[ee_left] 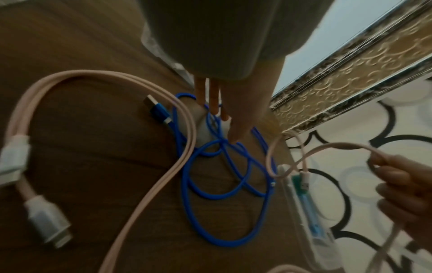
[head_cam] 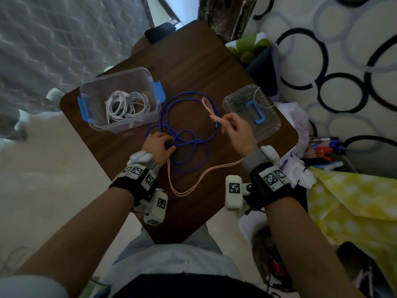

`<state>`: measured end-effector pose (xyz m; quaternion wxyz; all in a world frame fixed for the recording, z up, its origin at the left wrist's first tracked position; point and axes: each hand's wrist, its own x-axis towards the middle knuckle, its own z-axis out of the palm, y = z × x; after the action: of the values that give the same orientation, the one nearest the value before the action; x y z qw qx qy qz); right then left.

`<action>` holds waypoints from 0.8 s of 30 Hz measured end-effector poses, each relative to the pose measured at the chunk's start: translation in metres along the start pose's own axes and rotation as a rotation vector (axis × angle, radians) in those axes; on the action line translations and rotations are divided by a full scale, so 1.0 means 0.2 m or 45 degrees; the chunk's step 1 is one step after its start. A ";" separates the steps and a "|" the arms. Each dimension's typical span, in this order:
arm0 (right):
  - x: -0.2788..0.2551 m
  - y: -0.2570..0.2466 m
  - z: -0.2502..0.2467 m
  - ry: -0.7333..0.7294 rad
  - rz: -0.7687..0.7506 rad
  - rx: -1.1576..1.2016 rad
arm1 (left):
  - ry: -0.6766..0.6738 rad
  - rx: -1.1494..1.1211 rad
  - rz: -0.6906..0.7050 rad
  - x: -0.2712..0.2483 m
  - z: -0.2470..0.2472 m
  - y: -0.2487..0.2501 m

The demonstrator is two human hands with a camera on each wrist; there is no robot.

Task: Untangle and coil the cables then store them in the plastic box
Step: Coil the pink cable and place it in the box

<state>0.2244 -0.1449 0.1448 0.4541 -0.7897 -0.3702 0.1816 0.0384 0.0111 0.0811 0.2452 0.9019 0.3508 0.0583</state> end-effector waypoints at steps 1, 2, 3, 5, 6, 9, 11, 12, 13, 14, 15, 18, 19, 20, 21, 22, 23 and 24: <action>0.00 -0.01 0.00 -0.022 -0.028 0.018 | 0.074 -0.084 0.022 0.00 -0.01 0.02; -0.01 -0.02 0.00 -0.050 -0.058 0.038 | 0.160 -0.187 0.074 -0.01 -0.03 0.06; -0.01 -0.04 0.01 -0.087 -0.085 0.063 | 0.238 -0.287 0.140 0.00 -0.06 0.09; -0.01 -0.07 0.02 -0.178 -0.141 0.120 | 0.307 -0.387 0.234 0.02 -0.12 0.15; -0.02 -0.09 0.03 -0.219 -0.164 0.147 | 0.303 -0.347 0.270 0.04 -0.14 0.16; -0.02 -0.11 0.03 -0.238 -0.198 0.176 | 0.290 -0.112 0.343 0.08 -0.16 0.18; -0.01 -0.10 0.03 -0.179 -0.172 0.190 | 0.226 -0.150 0.181 0.08 -0.17 0.16; -0.01 -0.09 0.03 -0.155 -0.142 0.211 | 0.163 -0.202 0.079 0.08 -0.17 0.14; -0.01 -0.08 0.03 -0.151 -0.116 0.236 | 0.104 -0.254 0.046 0.07 -0.17 0.13; -0.02 -0.07 0.02 -0.169 -0.102 0.248 | 0.042 -0.326 0.090 0.05 -0.17 0.12; -0.03 -0.07 0.02 -0.210 -0.100 0.252 | -0.026 -0.409 0.178 0.02 -0.17 0.13; -0.07 -0.10 0.04 -0.349 -0.103 0.255 | -0.112 -0.504 0.363 -0.02 -0.15 0.18; -0.08 -0.11 0.06 -0.361 -0.100 0.250 | -0.078 -0.507 0.343 -0.03 -0.14 0.19; -0.08 -0.11 0.07 -0.349 -0.093 0.237 | -0.034 -0.519 0.293 -0.03 -0.13 0.20; -0.08 -0.11 0.08 -0.319 -0.078 0.206 | -0.005 -0.555 0.233 -0.04 -0.13 0.22; -0.08 -0.10 0.08 -0.273 -0.052 0.151 | -0.007 -0.581 0.178 -0.05 -0.13 0.23; -0.08 -0.09 0.09 -0.213 -0.024 0.090 | -0.012 -0.562 0.151 -0.05 -0.12 0.23; -0.08 -0.09 0.09 -0.149 0.009 0.054 | -0.021 -0.480 0.145 -0.04 -0.13 0.22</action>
<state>0.1955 -0.1409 0.1500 0.4477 -0.7692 -0.3895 0.2367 0.0513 -0.0124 0.1252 0.4089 0.8588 0.2801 0.1295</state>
